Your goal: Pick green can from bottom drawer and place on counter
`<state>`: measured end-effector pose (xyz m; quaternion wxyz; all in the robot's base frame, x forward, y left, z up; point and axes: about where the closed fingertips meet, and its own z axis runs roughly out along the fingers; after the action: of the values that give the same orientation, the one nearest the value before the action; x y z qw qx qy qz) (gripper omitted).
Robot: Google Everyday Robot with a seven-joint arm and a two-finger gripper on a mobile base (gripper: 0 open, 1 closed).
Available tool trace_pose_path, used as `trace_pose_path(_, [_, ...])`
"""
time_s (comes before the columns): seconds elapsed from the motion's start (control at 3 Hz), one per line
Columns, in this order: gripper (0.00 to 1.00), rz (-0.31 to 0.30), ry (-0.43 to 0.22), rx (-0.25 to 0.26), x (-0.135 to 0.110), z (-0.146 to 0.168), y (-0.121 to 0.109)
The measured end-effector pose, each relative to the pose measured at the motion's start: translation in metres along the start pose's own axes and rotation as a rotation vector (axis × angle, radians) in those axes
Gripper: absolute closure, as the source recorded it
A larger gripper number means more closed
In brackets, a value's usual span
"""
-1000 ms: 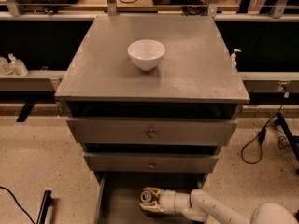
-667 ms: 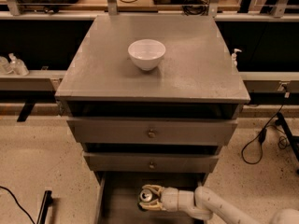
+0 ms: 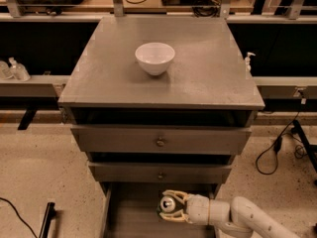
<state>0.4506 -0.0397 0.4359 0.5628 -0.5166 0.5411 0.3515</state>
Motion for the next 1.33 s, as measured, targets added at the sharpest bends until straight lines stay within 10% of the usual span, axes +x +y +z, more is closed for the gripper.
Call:
trace_pose_path(1.0, [1.0,-0.061,0.048,-0.097,-0.045,-0.001,0.021])
trace_pose_path(1.33, [1.0,-0.143,0.07,-0.216,-0.123,-0.002,0.037])
